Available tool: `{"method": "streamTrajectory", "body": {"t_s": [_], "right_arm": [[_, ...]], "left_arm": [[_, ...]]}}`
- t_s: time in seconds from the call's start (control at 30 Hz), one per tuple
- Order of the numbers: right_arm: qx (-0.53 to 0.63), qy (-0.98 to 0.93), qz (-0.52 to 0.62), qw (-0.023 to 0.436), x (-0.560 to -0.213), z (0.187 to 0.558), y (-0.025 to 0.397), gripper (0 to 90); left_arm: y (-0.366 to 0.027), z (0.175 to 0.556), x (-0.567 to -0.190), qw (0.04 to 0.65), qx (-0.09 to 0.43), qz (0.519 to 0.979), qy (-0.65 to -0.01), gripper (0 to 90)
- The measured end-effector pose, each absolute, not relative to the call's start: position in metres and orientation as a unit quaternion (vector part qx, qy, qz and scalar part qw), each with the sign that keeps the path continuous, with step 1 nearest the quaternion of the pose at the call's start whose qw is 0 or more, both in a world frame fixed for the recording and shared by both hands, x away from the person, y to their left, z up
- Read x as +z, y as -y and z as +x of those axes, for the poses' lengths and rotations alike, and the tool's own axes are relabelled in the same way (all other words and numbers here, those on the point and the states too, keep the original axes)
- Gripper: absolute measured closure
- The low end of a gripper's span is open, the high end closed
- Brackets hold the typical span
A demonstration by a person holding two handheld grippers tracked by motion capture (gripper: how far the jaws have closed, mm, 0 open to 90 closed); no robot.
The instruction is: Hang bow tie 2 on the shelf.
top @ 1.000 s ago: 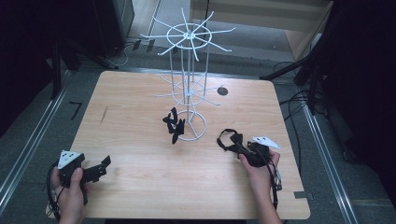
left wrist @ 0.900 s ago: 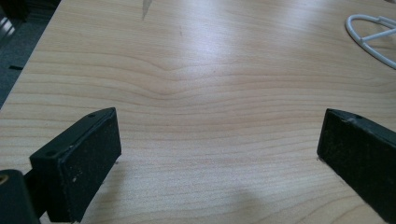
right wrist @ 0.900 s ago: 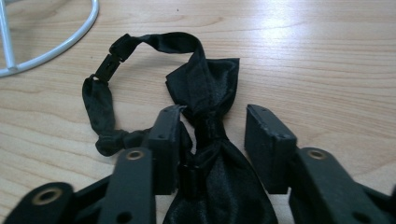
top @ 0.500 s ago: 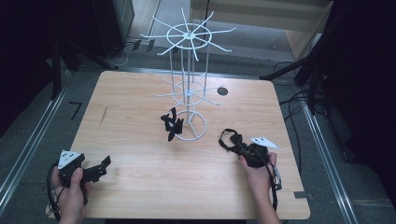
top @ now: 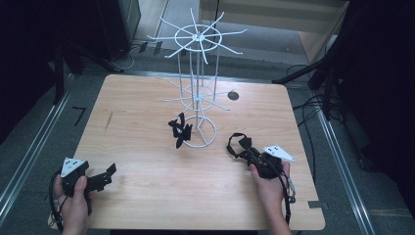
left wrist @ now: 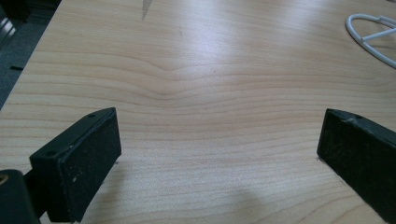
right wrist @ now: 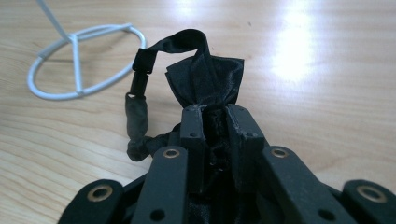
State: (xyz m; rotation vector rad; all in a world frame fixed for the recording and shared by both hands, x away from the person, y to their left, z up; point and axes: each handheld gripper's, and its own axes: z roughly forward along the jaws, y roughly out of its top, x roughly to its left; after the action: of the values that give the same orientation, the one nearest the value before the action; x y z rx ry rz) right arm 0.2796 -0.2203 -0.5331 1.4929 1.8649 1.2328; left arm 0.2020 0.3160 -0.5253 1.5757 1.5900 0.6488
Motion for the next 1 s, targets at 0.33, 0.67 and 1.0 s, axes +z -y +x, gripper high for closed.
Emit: {"method": "streamTrajectory", "body": {"t_s": [0.33,0.67,1.0], "right_arm": [[0.482,-0.664,0.519,0.24,-0.509,0.271,0.213,78.7],[0.51,-0.657,0.498,0.247,-0.488,0.264,0.202,78.7],[0.531,-0.649,0.484,0.249,-0.476,0.255,0.196,78.6]], "left_arm": [[-0.316,0.202,-0.525,0.395,0.257,0.621,-0.627,0.0],[-0.316,0.202,-0.525,0.395,0.257,0.621,-0.626,0.0],[-0.316,0.202,-0.525,0.395,0.258,0.621,-0.626,0.0]]}}
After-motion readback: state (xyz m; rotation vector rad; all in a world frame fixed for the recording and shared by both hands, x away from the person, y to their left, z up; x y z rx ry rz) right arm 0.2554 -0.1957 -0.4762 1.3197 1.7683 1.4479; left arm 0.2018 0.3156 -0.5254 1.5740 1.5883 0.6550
